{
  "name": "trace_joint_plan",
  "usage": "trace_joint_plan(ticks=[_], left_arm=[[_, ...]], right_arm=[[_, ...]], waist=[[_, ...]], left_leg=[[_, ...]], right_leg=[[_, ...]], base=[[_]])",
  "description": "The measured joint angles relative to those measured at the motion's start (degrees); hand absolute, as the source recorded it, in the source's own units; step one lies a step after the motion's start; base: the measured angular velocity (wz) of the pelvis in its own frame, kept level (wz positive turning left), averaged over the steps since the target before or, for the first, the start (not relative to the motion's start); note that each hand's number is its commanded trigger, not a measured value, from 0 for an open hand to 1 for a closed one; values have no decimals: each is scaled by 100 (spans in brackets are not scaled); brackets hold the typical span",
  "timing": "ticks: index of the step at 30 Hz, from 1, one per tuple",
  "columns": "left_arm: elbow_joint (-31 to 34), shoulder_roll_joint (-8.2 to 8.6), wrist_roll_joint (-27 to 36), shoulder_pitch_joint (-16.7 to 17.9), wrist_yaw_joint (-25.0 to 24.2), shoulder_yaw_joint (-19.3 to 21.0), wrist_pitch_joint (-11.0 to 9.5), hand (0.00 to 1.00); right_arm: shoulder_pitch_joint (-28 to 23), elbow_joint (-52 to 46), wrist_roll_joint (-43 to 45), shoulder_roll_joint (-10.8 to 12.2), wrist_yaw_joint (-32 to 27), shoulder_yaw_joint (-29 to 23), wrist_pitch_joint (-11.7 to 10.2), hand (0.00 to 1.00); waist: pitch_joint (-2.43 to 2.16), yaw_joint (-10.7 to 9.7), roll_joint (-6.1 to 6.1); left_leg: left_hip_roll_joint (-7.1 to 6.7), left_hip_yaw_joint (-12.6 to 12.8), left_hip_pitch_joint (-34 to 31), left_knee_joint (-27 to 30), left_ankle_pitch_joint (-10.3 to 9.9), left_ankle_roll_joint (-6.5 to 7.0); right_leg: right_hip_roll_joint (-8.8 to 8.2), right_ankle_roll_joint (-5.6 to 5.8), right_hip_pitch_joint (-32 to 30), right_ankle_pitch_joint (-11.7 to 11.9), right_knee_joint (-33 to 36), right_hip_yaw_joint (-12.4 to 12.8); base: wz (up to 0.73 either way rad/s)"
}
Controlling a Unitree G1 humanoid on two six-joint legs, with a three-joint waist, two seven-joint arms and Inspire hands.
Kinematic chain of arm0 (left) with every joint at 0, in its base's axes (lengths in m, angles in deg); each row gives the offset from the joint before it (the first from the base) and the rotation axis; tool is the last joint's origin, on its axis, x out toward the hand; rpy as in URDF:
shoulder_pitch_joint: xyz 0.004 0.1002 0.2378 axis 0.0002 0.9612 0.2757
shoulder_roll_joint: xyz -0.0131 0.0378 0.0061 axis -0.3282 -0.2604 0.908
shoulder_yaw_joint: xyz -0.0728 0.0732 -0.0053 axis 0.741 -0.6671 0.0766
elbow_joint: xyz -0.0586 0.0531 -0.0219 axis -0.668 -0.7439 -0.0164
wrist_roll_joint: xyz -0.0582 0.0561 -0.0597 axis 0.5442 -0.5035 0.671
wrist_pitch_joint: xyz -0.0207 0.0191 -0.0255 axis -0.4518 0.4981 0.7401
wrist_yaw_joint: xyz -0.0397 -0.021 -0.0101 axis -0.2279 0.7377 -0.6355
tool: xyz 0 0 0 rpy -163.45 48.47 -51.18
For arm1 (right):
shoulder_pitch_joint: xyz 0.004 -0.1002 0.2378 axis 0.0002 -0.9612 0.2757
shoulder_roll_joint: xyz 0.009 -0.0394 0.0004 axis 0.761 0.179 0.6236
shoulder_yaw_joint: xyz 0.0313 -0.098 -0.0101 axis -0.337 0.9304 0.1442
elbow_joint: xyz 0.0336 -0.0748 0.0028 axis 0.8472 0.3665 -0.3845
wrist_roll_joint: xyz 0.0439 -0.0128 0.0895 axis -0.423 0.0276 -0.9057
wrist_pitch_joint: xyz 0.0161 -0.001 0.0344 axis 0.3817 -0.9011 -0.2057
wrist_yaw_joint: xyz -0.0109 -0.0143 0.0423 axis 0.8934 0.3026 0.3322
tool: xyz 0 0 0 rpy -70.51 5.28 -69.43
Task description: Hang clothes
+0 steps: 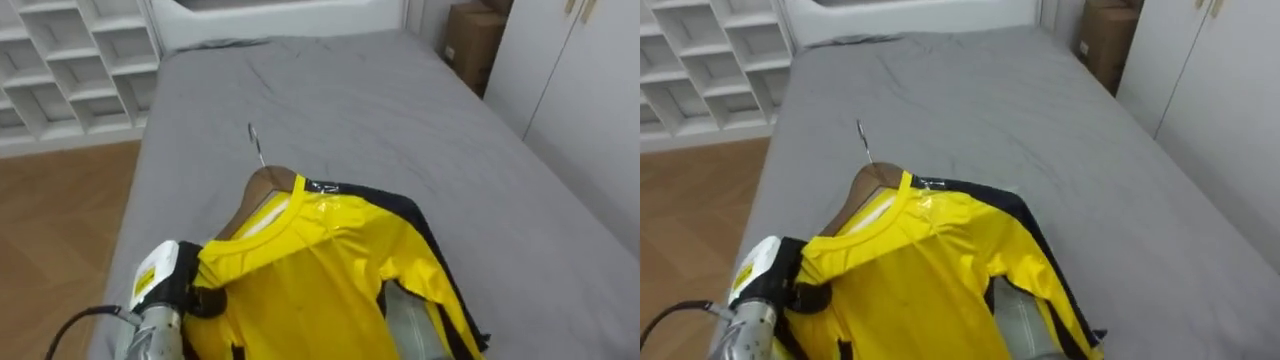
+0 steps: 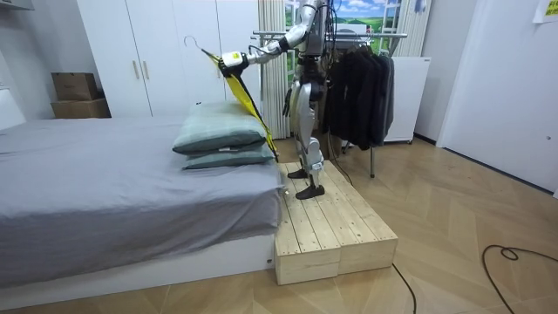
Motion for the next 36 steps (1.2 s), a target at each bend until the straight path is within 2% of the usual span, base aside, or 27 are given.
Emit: trace_joint_plan(ticks=[3, 7, 13, 19, 25, 27, 31, 33, 36], left_arm=[[888, -43, 190, 255, 164, 159, -50, 100], [1349, -128, 305, 337, 268, 245, -237, 100], [2030, -446, 286, 507, 334, 320, -239, 100], [2133, -565, -71, 506, 638, 353, -256, 100], [2216, -692, -446, 506, 672, 352, -269, 100], [2345, -800, -528, 508, 756, 351, -345, 100], [2723, -952, -529, 580, 795, 344, -443, 100], [2877, -952, -575, 647, 812, 339, -453, 100], [2889, -952, -563, 731, 810, 330, -459, 100]], right_arm=[[-13, 7, -39, 0, -18, -10, 0, 0], [-44, 6, -104, -3, -28, -124, 0, 0], [-275, -33, -84, -49, -155, -363, 1, 0], [-317, -37, 293, -86, -387, -592, -1, 0], [-274, -258, 770, -262, -808, -874, -3, 0], [-228, -599, 1039, -298, -1099, -1066, -5, 0], [-163, -1384, 1656, -388, -1529, -1063, -79, 0], [-153, -1784, 1963, -417, -1713, -1062, -116, 0], [-215, -2998, 2639, -416, -1990, -1031, -160, 0]], waist=[[22, 18, -32], [48, 48, -73], [54, 143, -85], [66, 151, -82], [78, 148, -58], [82, 151, -52], [77, 152, -45], [76, 171, -49], [78, 177, -52]], left_leg=[[5, 4, 140, -102, 31, -44], [15, 27, 202, -156, 41, -60], [22, -22, 268, -171, 14, -84], [21, -110, 429, -185, 2, -102], [21, -118, 459, -148, 4, -103], [20, -83, 477, -160, 4, -103], [20, -79, 438, -163, 8, -105], [20, -81, 448, -169, 8, -106], [20, -75, 488, -180, 7, -106]], right_leg=[[21, -22, 90, -33, 5, 4], [36, -32, 129, -49, 2, -4], [43, -22, 210, -81, -1, -23], [49, -14, 407, -121, -2, -52], [49, -21, 458, -125, -3, -62], [49, -36, 453, -135, 7, -30], [53, -45, 387, -143, 14, -7], [55, -45, 398, -143, 15, -8], [55, -45, 427, -143, 20, -2]], base=[[0], [0], [2], [7], [0], [-6], [-2], [0], [0]])
